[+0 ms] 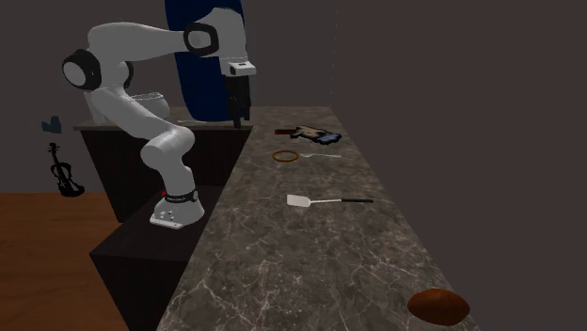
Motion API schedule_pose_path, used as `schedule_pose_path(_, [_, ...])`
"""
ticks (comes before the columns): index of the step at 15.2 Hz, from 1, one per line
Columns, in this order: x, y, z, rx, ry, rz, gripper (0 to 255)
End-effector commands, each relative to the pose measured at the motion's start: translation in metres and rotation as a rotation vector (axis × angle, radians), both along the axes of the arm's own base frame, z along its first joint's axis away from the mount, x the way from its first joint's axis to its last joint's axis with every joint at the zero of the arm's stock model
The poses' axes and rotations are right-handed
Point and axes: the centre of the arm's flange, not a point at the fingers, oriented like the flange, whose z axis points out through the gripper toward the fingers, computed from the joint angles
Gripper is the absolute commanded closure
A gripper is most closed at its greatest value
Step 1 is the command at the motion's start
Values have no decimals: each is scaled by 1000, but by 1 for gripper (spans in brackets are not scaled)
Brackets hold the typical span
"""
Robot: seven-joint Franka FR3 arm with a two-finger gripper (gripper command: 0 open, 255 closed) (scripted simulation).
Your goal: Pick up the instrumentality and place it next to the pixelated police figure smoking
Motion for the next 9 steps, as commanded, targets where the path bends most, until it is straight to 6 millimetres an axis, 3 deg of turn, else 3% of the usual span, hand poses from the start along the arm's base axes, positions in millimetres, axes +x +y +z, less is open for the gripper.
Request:
schedule_pose_path(1, [0,0,0,0,0,0,0])
schedule_pose_path(9, [84,-36,-50,-4,-9,44,0])
